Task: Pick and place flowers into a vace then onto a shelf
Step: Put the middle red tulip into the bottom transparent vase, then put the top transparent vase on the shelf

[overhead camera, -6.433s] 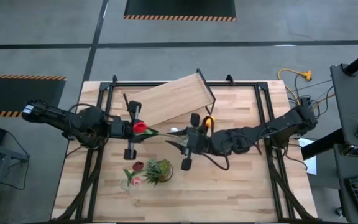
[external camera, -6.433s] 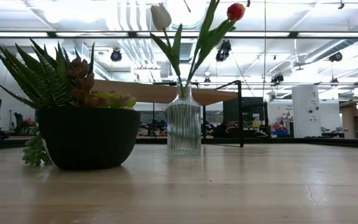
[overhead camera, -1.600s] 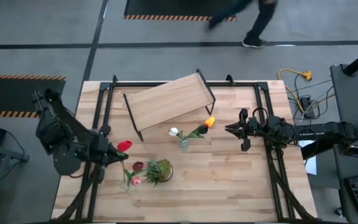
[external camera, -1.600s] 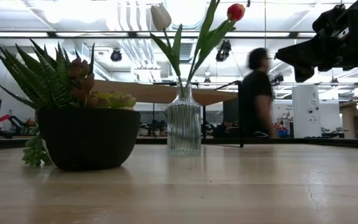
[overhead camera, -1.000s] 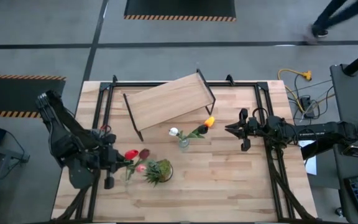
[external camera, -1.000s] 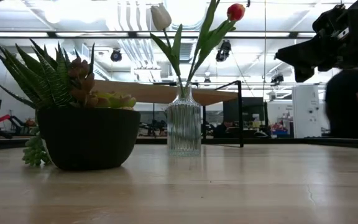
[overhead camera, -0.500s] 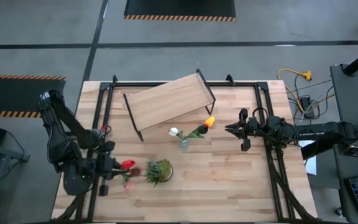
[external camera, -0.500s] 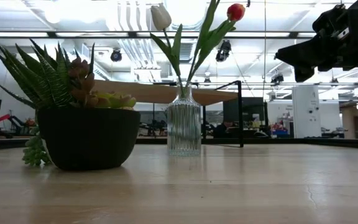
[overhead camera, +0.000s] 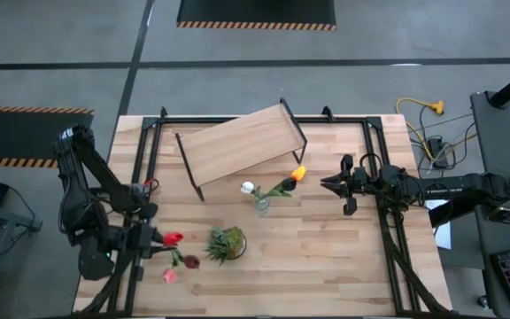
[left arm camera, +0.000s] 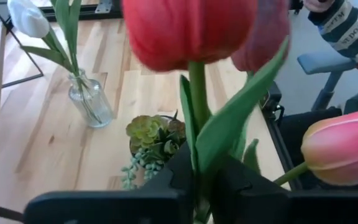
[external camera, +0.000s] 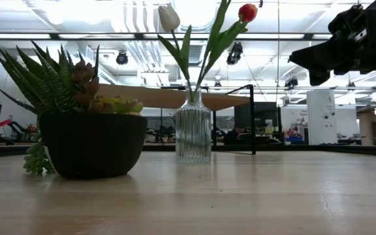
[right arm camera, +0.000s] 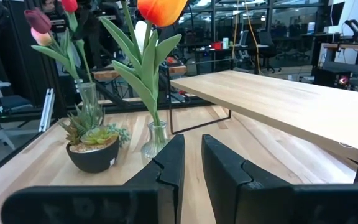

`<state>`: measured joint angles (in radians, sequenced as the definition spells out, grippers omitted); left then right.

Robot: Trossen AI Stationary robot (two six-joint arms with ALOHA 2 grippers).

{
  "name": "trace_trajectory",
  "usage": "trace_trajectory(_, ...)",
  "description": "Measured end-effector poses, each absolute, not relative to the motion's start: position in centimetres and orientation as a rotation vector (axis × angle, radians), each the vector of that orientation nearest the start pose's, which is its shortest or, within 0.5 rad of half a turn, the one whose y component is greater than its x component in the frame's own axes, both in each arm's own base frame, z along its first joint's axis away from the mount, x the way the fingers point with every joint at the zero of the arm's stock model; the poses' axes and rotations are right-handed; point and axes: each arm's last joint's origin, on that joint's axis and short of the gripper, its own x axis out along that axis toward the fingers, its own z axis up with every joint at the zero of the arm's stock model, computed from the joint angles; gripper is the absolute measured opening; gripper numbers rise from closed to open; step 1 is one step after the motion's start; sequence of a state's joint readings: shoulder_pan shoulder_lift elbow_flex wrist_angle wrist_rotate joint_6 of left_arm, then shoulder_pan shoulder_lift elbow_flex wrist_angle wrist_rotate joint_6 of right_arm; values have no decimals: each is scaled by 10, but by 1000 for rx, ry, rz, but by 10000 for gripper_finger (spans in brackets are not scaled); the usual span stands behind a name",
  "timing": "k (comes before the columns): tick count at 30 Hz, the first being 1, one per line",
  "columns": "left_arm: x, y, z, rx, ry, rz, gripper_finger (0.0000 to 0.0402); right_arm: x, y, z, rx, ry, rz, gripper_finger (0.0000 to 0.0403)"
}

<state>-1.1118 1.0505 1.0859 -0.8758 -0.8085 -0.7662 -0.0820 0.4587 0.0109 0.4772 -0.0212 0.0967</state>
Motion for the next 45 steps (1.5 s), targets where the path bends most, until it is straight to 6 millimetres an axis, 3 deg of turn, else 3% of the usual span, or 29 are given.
trace_trajectory(10, 94, -144, 345, -105, 547, -113, 142, 126, -10, 171, 92, -32, -59, 47)
trace_trajectory(15, 85, -131, 359, -185, 562, -203, 182, 126, -10, 171, 92, -32, -59, 47)
trace_trajectory(21, 75, -111, 386, -186, 474, -263, 189, 126, -10, 171, 101, -32, -59, 47)
trace_trajectory(25, 73, -99, 392, -72, 366, -176, 189, 126, -10, 171, 101, -32, -60, 47)
trace_trajectory(29, 74, -94, 388, 88, 269, -25, 189, 126, -10, 171, 97, -32, -59, 47)
trace_trajectory(33, 75, -90, 388, 145, 213, -26, 189, 126, -10, 171, 97, -32, -59, 47)
trace_trajectory(39, 85, -87, 382, 218, -4, -232, 189, 126, -10, 171, 97, -32, -60, 47)
trace_trajectory(45, 87, -53, 361, 219, -74, -113, 189, 126, -10, 171, 105, -32, -59, 47)
